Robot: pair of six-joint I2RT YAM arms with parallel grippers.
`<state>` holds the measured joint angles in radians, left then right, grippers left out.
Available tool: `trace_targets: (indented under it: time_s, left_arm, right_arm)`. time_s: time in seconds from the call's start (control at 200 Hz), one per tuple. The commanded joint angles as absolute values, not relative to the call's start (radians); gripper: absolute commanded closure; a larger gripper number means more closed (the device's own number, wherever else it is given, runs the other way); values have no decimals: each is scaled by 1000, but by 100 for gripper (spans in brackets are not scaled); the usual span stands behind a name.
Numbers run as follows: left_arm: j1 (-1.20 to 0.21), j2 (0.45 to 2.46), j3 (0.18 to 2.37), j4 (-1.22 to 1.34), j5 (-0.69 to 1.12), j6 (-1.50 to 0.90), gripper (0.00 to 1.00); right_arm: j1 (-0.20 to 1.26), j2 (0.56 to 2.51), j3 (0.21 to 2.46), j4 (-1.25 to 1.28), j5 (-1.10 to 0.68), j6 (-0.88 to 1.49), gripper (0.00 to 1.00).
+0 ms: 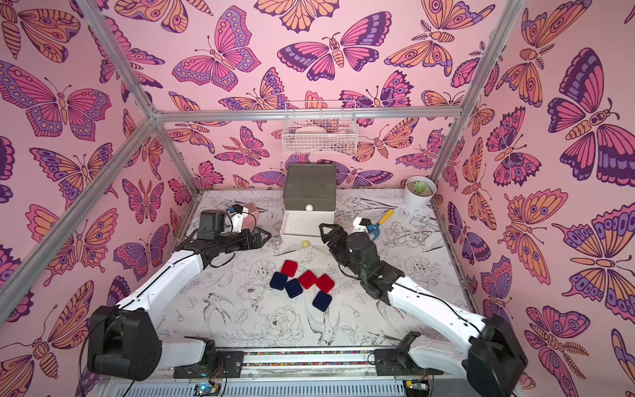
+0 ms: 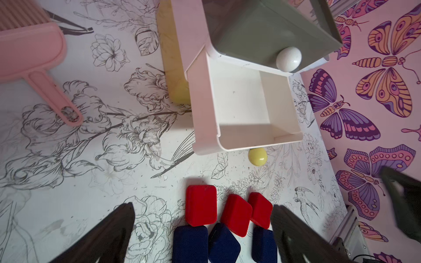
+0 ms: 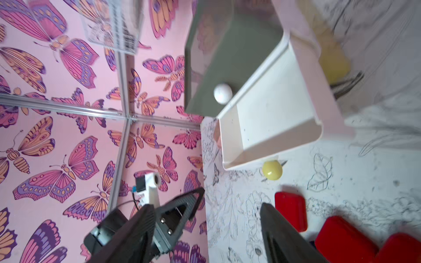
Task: Place the brooch boxes into the drawer by color
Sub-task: Open the drawer in the storage box, then pick up the brooch box from the center of the board.
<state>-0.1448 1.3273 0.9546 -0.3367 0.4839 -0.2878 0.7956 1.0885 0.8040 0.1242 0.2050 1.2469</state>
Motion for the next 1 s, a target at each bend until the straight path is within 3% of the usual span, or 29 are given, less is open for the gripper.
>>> trace_targets:
  time_s: [0.0,0.105,0.26,0.486,0.992]
  left_arm:
    - [-158,1299,980,-568,410,-268,0]
    - [-186,1309,1012,-729,365,-265,0]
    - [-286,1352,1038,-836,308,-279,0]
    - [-374,1465,1041,-830,227,-316,1]
    - [-464,1699,1127,-774,207,-295,3]
  right_arm:
    - [802,1038,881,-201,472,1037,21]
    - [760,1045,915,-190,539,951,19]
    - [632,1109,947,-125,434,947,19]
    - [517,1180,1006,-133,272,925,19]
    - [441,1157,965,-151,209,956,18]
